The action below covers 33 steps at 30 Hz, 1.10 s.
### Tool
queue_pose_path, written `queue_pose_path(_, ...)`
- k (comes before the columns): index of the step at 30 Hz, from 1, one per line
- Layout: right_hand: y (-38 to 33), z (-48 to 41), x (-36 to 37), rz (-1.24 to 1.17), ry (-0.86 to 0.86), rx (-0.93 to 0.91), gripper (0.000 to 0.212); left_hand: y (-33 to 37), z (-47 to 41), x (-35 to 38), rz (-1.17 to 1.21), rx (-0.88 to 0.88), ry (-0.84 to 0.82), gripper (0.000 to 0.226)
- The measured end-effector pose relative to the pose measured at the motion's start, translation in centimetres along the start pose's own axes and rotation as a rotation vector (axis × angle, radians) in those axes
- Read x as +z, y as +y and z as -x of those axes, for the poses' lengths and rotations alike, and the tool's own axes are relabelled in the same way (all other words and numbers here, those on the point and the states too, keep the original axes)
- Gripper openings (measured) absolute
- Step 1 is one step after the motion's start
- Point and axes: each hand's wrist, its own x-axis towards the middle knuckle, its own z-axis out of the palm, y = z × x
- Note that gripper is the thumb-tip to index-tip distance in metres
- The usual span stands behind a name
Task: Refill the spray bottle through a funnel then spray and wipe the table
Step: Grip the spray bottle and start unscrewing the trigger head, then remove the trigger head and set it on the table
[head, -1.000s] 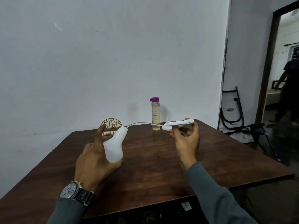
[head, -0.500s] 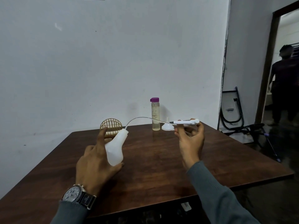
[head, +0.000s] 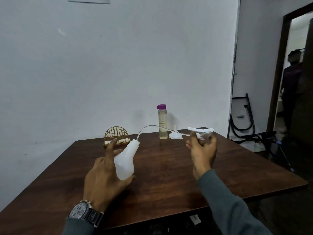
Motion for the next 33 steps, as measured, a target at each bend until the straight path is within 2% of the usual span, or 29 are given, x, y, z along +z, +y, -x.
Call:
queue_pose_path(3,0.1,-0.6,-0.4,0.011,0.041,0.015,0.038,0.1,0.2,0.1,0.016,0.006,0.004,0.131)
queue_pose_path(8,0.4,-2.4,-1.2,0.107,0.086,0.096,0.044,0.1,0.6,0.2,0.063,0.025,-0.042,0.130)
queue_pose_path(14,1.7,-4.9,-2.1,0.214,0.035,0.272,0.041,0.2,0.8,0.7,0.142,0.017,-0.051,0.129)
queue_pose_path(21,2.6,-6.8,-2.3,0.379,-0.031,0.377,0.041,-0.3,1.2,1.5,0.347,-0.021,-0.031,0.126)
queue_pose_path(25,1.7,-7.8,-0.9,0.670,-0.231,0.425,0.033,-1.0,1.3,2.0,0.443,-0.060,-0.020,0.126)
queue_pose_path(30,1.5,-9.6,1.0,1.118,-0.385,0.305,0.018,-1.9,0.8,2.8,0.469,-0.080,-0.044,0.127)
queue_pose_path(33,1.5,-10.1,1.7,1.320,-0.512,0.293,0.019,-2.2,0.3,3.2,0.475,-0.077,-0.076,0.128)
